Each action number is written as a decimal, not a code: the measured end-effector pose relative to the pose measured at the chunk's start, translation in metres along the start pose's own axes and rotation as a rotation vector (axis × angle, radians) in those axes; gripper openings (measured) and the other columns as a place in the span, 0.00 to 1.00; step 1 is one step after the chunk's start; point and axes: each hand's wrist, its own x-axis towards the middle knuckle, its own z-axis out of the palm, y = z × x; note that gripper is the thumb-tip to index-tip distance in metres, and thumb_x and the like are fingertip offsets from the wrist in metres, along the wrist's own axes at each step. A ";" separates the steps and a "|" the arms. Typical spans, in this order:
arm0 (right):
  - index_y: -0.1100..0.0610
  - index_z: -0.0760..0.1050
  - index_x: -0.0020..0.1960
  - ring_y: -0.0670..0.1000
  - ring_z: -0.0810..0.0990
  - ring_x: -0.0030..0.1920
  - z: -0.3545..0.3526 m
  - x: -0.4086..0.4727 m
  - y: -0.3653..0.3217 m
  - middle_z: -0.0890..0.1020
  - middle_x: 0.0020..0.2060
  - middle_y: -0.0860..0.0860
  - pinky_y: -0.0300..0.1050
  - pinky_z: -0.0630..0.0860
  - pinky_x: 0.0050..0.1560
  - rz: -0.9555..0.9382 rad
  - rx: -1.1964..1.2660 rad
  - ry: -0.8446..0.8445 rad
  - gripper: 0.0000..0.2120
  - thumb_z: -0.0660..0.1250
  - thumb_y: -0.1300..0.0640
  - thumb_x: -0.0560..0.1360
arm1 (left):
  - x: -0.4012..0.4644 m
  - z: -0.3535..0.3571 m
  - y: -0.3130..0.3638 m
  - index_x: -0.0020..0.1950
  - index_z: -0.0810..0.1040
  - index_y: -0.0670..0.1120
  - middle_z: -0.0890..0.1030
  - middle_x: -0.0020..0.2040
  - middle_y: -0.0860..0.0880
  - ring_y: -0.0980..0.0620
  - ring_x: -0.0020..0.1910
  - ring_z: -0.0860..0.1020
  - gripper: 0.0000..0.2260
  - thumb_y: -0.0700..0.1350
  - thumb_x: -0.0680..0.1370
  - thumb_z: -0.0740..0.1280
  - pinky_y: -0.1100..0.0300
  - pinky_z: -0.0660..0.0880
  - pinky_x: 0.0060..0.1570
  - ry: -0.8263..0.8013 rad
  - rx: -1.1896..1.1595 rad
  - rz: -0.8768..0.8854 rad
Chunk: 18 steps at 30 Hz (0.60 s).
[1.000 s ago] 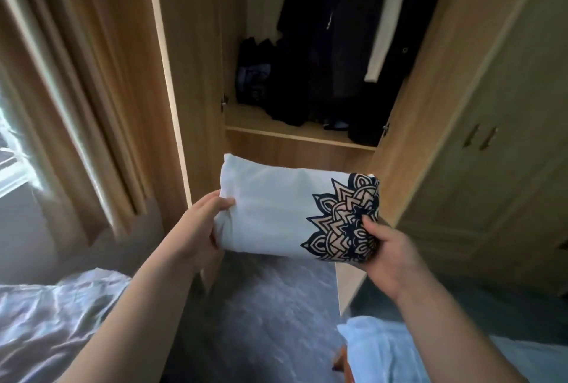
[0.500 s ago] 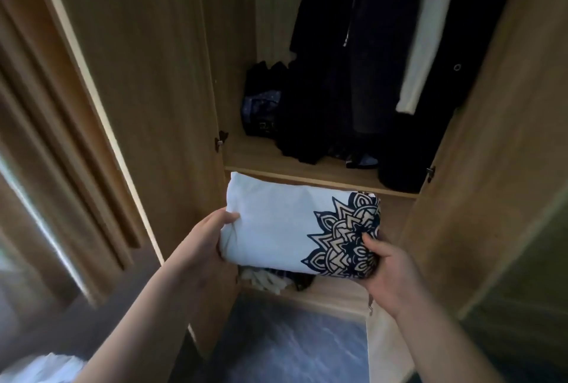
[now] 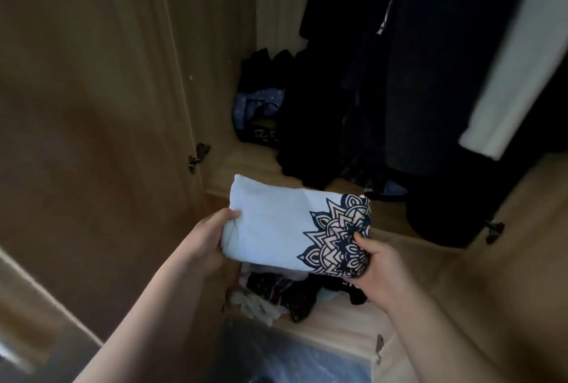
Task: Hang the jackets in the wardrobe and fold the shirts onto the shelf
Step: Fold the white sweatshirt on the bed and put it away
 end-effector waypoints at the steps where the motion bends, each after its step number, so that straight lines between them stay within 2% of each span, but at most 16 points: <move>1: 0.62 0.76 0.61 0.59 0.83 0.52 0.004 0.020 -0.004 0.85 0.52 0.59 0.55 0.78 0.50 -0.019 -0.018 0.027 0.13 0.60 0.60 0.80 | 0.025 0.000 0.005 0.51 0.78 0.41 0.86 0.41 0.41 0.46 0.35 0.85 0.07 0.43 0.80 0.63 0.56 0.79 0.28 0.002 0.009 -0.001; 3: 0.61 0.75 0.64 0.60 0.82 0.56 0.011 0.061 -0.013 0.84 0.54 0.59 0.57 0.78 0.54 -0.073 -0.060 0.079 0.14 0.61 0.60 0.80 | 0.083 0.008 0.012 0.50 0.79 0.41 0.85 0.41 0.43 0.48 0.33 0.84 0.08 0.43 0.80 0.63 0.59 0.79 0.29 0.019 0.018 -0.027; 5: 0.59 0.75 0.65 0.60 0.82 0.57 0.022 0.097 -0.022 0.84 0.55 0.58 0.58 0.77 0.58 -0.124 -0.122 0.126 0.14 0.62 0.60 0.80 | 0.138 0.016 0.018 0.52 0.78 0.37 0.81 0.49 0.43 0.46 0.34 0.79 0.11 0.43 0.82 0.60 0.59 0.80 0.40 0.059 0.039 -0.073; 6: 0.58 0.75 0.64 0.60 0.82 0.56 0.028 0.113 -0.028 0.84 0.54 0.57 0.58 0.77 0.58 -0.145 -0.156 0.149 0.14 0.63 0.60 0.80 | 0.161 0.020 0.021 0.51 0.77 0.36 0.78 0.49 0.44 0.47 0.35 0.75 0.12 0.43 0.83 0.58 0.60 0.79 0.45 0.067 0.048 -0.092; 8: 0.54 0.76 0.61 0.58 0.83 0.54 0.038 0.141 -0.037 0.84 0.53 0.55 0.55 0.78 0.57 -0.182 -0.205 0.194 0.10 0.64 0.59 0.80 | 0.195 0.026 0.031 0.46 0.75 0.39 0.77 0.44 0.43 0.46 0.39 0.75 0.09 0.43 0.82 0.62 0.57 0.78 0.43 0.021 0.053 -0.135; 10: 0.51 0.75 0.58 0.54 0.83 0.51 0.044 0.166 -0.045 0.84 0.51 0.52 0.50 0.78 0.51 -0.237 -0.271 0.222 0.07 0.63 0.57 0.81 | 0.225 0.029 0.036 0.50 0.76 0.41 0.80 0.47 0.42 0.45 0.44 0.79 0.06 0.44 0.79 0.66 0.54 0.78 0.46 0.005 0.051 -0.147; 12: 0.50 0.73 0.58 0.49 0.81 0.47 0.044 0.186 -0.050 0.82 0.49 0.48 0.43 0.75 0.45 -0.296 -0.438 0.268 0.06 0.61 0.53 0.82 | 0.250 0.032 0.033 0.60 0.77 0.40 0.79 0.57 0.41 0.46 0.50 0.78 0.12 0.45 0.80 0.66 0.54 0.76 0.51 0.011 0.091 -0.093; 14: 0.52 0.73 0.61 0.51 0.79 0.46 0.036 0.206 -0.047 0.81 0.50 0.51 0.44 0.73 0.45 -0.306 -0.766 0.325 0.12 0.59 0.47 0.82 | 0.264 0.038 0.025 0.66 0.75 0.39 0.77 0.64 0.42 0.50 0.51 0.76 0.15 0.44 0.81 0.64 0.62 0.71 0.51 0.050 0.256 0.026; 16: 0.56 0.74 0.62 0.57 0.80 0.50 0.023 0.221 -0.039 0.82 0.52 0.55 0.47 0.75 0.48 -0.300 -1.027 0.364 0.20 0.59 0.42 0.81 | 0.268 0.043 0.015 0.64 0.77 0.38 0.78 0.61 0.42 0.52 0.51 0.74 0.13 0.42 0.81 0.64 0.66 0.68 0.48 0.168 0.475 0.145; 18: 0.55 0.74 0.60 0.59 0.81 0.53 0.012 0.230 -0.034 0.82 0.53 0.56 0.51 0.78 0.51 -0.297 -1.073 0.365 0.24 0.59 0.37 0.78 | 0.271 0.043 0.003 0.63 0.77 0.37 0.78 0.58 0.43 0.51 0.54 0.73 0.12 0.39 0.80 0.65 0.67 0.64 0.50 0.195 0.627 0.259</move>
